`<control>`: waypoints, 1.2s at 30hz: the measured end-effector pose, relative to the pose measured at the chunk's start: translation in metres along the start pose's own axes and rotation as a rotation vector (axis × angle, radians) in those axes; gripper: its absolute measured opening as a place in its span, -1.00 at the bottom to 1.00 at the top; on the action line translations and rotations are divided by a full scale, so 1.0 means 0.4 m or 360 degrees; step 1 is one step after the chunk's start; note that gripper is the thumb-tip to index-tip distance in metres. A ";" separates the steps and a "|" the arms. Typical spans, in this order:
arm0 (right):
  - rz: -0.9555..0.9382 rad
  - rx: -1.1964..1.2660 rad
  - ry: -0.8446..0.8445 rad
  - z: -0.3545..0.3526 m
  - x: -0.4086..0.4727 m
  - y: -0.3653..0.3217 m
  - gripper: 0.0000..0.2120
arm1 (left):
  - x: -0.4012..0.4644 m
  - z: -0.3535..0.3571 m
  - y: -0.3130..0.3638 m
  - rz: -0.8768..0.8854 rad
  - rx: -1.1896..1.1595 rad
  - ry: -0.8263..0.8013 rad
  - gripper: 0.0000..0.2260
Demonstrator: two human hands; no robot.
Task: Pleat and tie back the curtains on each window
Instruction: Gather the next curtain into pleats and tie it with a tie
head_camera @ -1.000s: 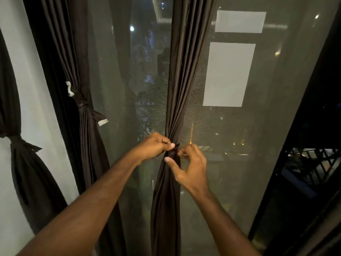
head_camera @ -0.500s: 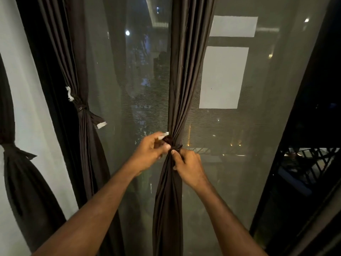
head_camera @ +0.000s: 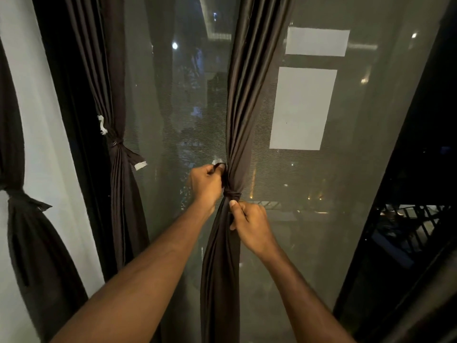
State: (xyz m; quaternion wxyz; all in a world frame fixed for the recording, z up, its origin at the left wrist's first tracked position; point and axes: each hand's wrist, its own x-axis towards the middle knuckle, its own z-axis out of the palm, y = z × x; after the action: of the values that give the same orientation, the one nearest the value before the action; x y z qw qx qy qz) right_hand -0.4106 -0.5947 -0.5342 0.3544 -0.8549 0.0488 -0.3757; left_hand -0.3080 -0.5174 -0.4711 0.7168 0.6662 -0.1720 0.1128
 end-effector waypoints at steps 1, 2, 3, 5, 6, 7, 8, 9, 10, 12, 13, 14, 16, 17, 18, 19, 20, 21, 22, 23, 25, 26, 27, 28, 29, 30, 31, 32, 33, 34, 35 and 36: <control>0.0004 0.0021 -0.0006 -0.002 -0.003 0.002 -0.48 | 0.006 0.007 0.001 -0.0013 0.0032 0.0017 -0.56; 0.0000 0.0039 -0.0009 -0.004 -0.006 0.002 -0.48 | 0.008 0.013 0.002 -0.0031 0.0068 0.0033 -0.53; -0.0006 0.0053 -0.0007 -0.005 -0.008 0.003 -0.49 | 0.011 0.019 0.002 -0.0048 0.0091 0.0058 -0.51; -0.0017 0.0095 -0.0016 -0.004 -0.013 0.006 -0.49 | 0.018 0.032 -0.003 -0.0082 0.0111 0.0078 -0.50; -0.0021 0.0122 -0.0030 -0.004 -0.015 0.006 -0.49 | 0.023 0.038 -0.009 -0.0099 0.0122 0.0073 -0.52; -0.0028 0.0144 -0.0047 -0.006 -0.016 0.008 -0.49 | 0.029 0.044 -0.015 -0.0109 0.0123 0.0062 -0.54; -0.0036 0.0158 -0.0067 -0.007 -0.016 0.008 -0.49 | 0.034 0.049 -0.019 -0.0119 0.0114 0.0050 -0.56; -0.0044 0.0166 -0.0088 -0.009 -0.017 0.007 -0.49 | 0.039 0.052 -0.026 -0.0122 0.0107 0.0043 -0.57; -0.0049 0.0165 -0.0107 -0.011 -0.019 0.005 -0.50 | 0.042 0.054 -0.032 -0.0123 0.0109 0.0042 -0.56; -0.0042 0.0170 -0.0130 -0.013 -0.020 0.005 -0.51 | 0.042 0.060 -0.039 -0.0132 0.0108 0.0043 -0.58; -0.0034 0.0174 -0.0137 -0.013 -0.019 0.007 -0.51 | 0.043 0.063 -0.041 -0.0138 0.0107 0.0045 -0.58; -0.0032 0.0174 -0.0143 -0.013 -0.018 0.007 -0.50 | 0.044 0.066 -0.044 -0.0139 0.0098 0.0038 -0.59; -0.0053 0.0124 -0.0155 -0.015 -0.014 0.010 -0.49 | 0.050 0.068 -0.053 -0.0104 0.0091 0.0048 -0.54; -0.0076 0.0077 -0.0163 -0.018 -0.010 0.011 -0.48 | 0.053 0.065 -0.059 -0.0068 0.0130 0.0061 -0.50; -0.0104 0.0023 -0.0172 -0.023 -0.006 0.011 -0.48 | 0.055 0.059 -0.065 -0.0027 0.0184 0.0074 -0.49; -0.0137 -0.0041 -0.0177 -0.027 -0.002 0.011 -0.49 | 0.056 0.048 -0.070 0.0006 0.0223 0.0075 -0.50; -0.0173 -0.0119 -0.0180 -0.031 0.003 0.012 -0.51 | 0.055 0.036 -0.071 0.0030 0.0264 0.0073 -0.53; -0.0203 -0.0199 -0.0184 -0.033 0.008 0.014 -0.52 | 0.052 0.025 -0.069 0.0044 0.0316 0.0074 -0.55; -0.0211 -0.0267 -0.0189 -0.035 0.011 0.016 -0.51 | 0.050 0.015 -0.067 0.0055 0.0360 0.0071 -0.56; -0.0194 -0.0319 -0.0187 -0.035 0.014 0.021 -0.51 | 0.045 0.007 -0.063 0.0078 0.0381 0.0063 -0.57; -0.0119 -0.0396 -0.0178 -0.040 0.017 0.032 -0.50 | 0.038 -0.009 -0.068 0.0180 0.0410 0.0051 -0.54; -0.0089 -0.0433 -0.0170 -0.045 0.019 0.038 -0.50 | 0.035 -0.016 -0.076 0.0246 0.0424 0.0029 -0.53; -0.0052 -0.0464 -0.0166 -0.051 0.020 0.045 -0.51 | 0.032 -0.023 -0.091 0.0300 0.0424 -0.0003 -0.52; -0.0010 -0.0487 -0.0166 -0.059 0.019 0.050 -0.52 | 0.026 -0.030 -0.107 0.0346 0.0418 -0.0036 -0.48; 0.0033 -0.0503 -0.0166 -0.067 0.020 0.058 -0.53 | 0.020 -0.031 -0.127 0.0375 0.0428 -0.0076 -0.43; 0.0073 -0.0519 -0.0169 -0.074 0.022 0.066 -0.54 | 0.014 -0.031 -0.144 0.0413 0.0447 -0.0123 -0.39; 0.0103 -0.0539 -0.0170 -0.081 0.022 0.073 -0.56 | 0.002 -0.029 -0.153 0.0462 0.0466 -0.0179 -0.37; 0.0129 -0.0563 -0.0170 -0.090 0.021 0.078 -0.58 | -0.011 -0.024 -0.159 0.0525 0.0481 -0.0246 -0.38; 0.0153 -0.0592 -0.0173 -0.098 0.020 0.085 -0.60 | -0.025 -0.014 -0.161 0.0596 0.0482 -0.0322 -0.39; 0.0174 -0.0629 -0.0178 -0.106 0.019 0.091 -0.62 | -0.034 -0.001 -0.167 0.0663 0.0474 -0.0397 -0.41; 0.0194 -0.0669 -0.0184 -0.114 0.017 0.097 -0.64 | -0.042 0.014 -0.168 0.0718 0.0460 -0.0459 -0.43; 0.0211 -0.0710 -0.0188 -0.124 0.015 0.103 -0.67 | -0.051 0.032 -0.166 0.0751 0.0443 -0.0513 -0.46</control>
State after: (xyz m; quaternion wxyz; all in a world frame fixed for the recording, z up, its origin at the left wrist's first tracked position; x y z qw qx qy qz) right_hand -0.4325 -0.6556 -0.5337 0.1828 -0.9274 0.1659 -0.2809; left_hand -0.3020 -0.5345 -0.5394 0.5364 0.7088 -0.4162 0.1914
